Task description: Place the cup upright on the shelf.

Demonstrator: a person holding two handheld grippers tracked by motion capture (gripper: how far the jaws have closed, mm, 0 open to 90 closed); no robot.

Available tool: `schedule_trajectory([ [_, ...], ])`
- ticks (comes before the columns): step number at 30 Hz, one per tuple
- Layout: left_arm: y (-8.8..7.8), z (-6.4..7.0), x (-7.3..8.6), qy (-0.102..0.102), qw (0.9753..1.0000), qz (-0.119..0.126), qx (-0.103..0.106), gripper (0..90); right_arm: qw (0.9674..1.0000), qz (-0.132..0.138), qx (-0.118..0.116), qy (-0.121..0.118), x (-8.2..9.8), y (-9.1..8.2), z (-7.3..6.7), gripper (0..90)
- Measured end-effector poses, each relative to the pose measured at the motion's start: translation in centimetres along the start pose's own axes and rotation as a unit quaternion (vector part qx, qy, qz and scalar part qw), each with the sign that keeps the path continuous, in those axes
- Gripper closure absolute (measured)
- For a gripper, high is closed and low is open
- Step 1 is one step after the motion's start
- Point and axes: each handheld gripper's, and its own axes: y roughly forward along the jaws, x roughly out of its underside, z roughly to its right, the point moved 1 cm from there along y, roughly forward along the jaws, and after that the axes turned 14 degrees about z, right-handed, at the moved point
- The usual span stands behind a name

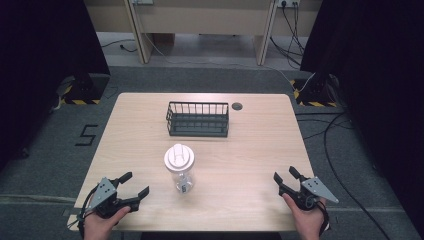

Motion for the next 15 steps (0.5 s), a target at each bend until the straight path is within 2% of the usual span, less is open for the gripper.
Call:
schedule_trajectory([
  [4,0.2,0.3,-0.05,0.004,1.0,0.001,0.008,14.6,1.0,0.003,0.0,0.002,-0.1,-0.07,0.02,33.8],
  [11,0.51,0.62,-0.19,-0.001,0.9999,0.006,0.014,14.4,1.0,0.0,-0.003,0.001,-0.08,-0.05,-0.21,33.7],
  [15,0.7,0.72,-0.12,-0.013,0.9997,0.014,0.016,14.4,1.0,-0.001,-0.004,0.001,0.0,0.02,-0.17,33.4],
])
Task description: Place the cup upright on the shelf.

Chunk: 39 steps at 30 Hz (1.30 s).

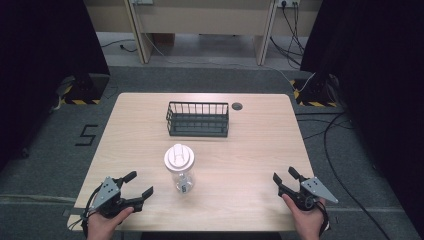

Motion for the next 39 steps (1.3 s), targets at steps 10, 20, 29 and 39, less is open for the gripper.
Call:
schedule_trajectory([
  [10,1.9,1.2,-0.4,0.01,0.9995,-0.002,0.028,14.4,1.0,-0.007,0.005,0.004,0.1,0.2,0.1,32.6],
  [20,4.1,2.6,-0.6,-0.001,0.9992,0.002,0.041,14.5,1.0,-0.004,0.003,0.006,0.0,0.2,0.1,32.5],
  [29,5.2,3.5,0.1,0.019,0.9981,-0.008,0.059,14.4,1.0,-0.006,0.004,0.004,0.0,0.2,0.2,32.3],
  [39,6.3,4.3,0.1,0.019,0.9965,-0.007,0.081,14.4,1.0,-0.005,0.002,0.002,-0.1,0.1,0.2,32.3],
])
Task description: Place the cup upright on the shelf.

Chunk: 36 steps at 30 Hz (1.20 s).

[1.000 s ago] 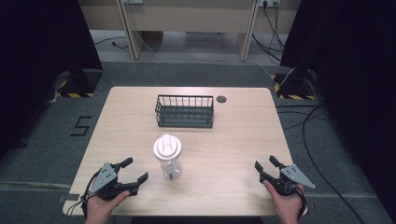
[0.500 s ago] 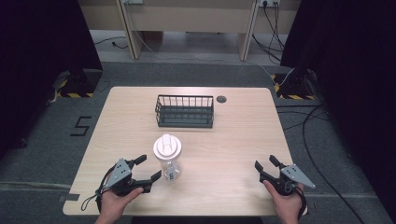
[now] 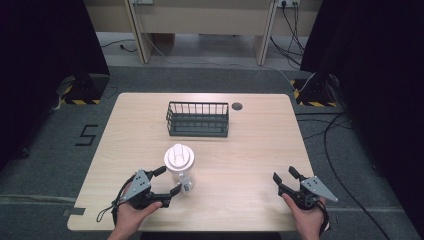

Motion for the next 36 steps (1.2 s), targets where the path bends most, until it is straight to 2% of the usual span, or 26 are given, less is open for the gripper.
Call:
schedule_trajectory([
  [5,0.2,0.1,0.3,-0.001,1.0,-0.008,0.002,14.4,1.0,-0.002,0.0,0.002,0.0,0.0,0.0,32.3],
  [9,1.2,-0.1,0.5,0.0,0.9998,-0.019,0.002,13.2,1.0,-0.002,0.0,0.002,0.0,0.0,0.0,32.3],
  [22,3.5,-0.9,1.0,0.0,0.9997,-0.026,0.002,12.1,1.0,-0.004,-0.003,0.005,0.1,0.0,0.1,32.1],
  [29,4.0,-1.0,1.3,-0.005,0.9997,-0.025,0.005,12.5,1.0,-0.007,-0.005,0.005,0.1,0.0,0.1,32.1],
  [36,3.9,-1.2,1.4,0.0,0.9998,-0.021,0.007,14.5,0.9999,-0.007,-0.006,0.005,0.1,0.0,0.1,32.2],
])
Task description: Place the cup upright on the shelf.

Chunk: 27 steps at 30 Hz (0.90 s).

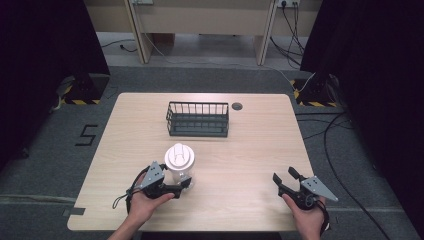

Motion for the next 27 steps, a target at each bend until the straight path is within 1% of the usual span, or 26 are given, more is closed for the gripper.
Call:
schedule_trajectory([
  [8,0.0,0.0,-0.1,0.002,1.0,-0.003,0.001,15.0,1.0,0.0,0.0,0.0,0.0,0.0,0.1,32.2],
  [14,0.0,-0.2,-0.5,0.004,1.0,0.001,-0.001,15.1,1.0,0.003,0.001,0.0,-0.1,0.0,0.0,32.2],
  [16,0.0,-0.2,-0.8,0.007,1.0,0.004,-0.002,15.1,1.0,0.003,0.001,0.0,0.0,0.0,0.1,32.2],
  [19,0.1,-0.4,-1.5,0.017,0.9998,0.008,-0.005,15.1,1.0,0.003,0.001,0.001,0.0,0.0,0.0,32.2],
  [21,0.2,-0.5,-1.7,0.018,0.9998,0.009,-0.005,15.1,1.0,0.003,0.001,0.001,0.0,0.0,0.0,32.2],
  [23,0.6,-0.6,-2.4,0.02,0.9996,0.016,-0.006,15.1,1.0,0.004,0.002,0.002,0.0,0.0,0.0,32.2],
  [24,0.6,-0.6,-2.4,0.02,0.9996,0.016,-0.006,15.2,1.0,0.005,0.002,0.002,0.0,0.0,0.0,32.3],
  [25,0.8,-0.8,-2.9,0.024,0.9995,0.018,-0.006,15.1,1.0,0.007,0.003,0.002,-0.1,0.0,0.0,32.4],
  [27,1.0,-0.9,-3.4,0.029,0.9994,0.02,-0.005,15.2,0.9999,0.01,0.004,0.001,-0.2,-0.1,0.0,32.4],
])
